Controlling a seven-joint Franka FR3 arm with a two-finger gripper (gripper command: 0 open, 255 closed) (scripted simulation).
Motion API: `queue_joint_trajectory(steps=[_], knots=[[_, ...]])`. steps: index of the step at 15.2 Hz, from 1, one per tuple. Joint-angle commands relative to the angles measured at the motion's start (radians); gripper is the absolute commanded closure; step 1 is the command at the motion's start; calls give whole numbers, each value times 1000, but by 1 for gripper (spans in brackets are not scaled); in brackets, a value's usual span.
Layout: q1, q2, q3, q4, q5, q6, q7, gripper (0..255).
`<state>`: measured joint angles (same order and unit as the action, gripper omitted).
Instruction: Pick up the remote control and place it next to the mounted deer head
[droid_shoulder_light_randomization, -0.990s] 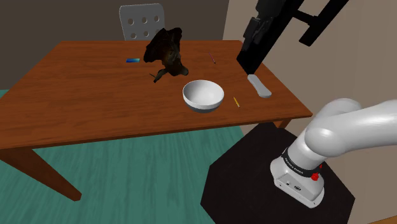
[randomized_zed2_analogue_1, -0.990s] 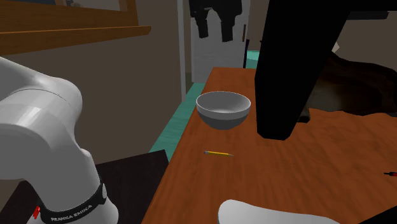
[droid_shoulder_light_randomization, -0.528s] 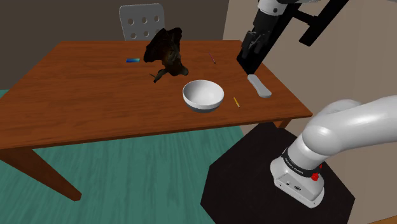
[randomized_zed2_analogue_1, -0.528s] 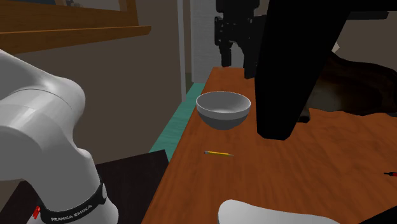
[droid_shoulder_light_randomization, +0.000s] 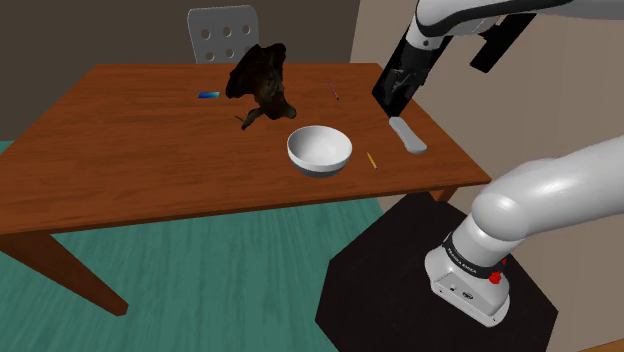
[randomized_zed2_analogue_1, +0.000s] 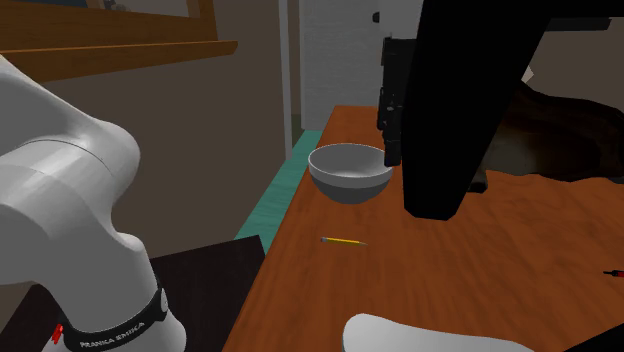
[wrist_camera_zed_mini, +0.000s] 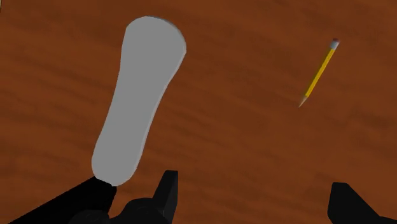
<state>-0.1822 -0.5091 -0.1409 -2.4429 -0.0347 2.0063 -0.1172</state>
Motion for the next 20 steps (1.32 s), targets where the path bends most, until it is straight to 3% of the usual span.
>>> queue_joint_trajectory(steps=[1, 12, 20], knots=[[-21, 40, -20, -13, -8, 41, 8, 0], [-125, 295, -143, -14, -21, 234, 20, 0], [-121, 364, -151, -60, -1, 347, 4, 0]])
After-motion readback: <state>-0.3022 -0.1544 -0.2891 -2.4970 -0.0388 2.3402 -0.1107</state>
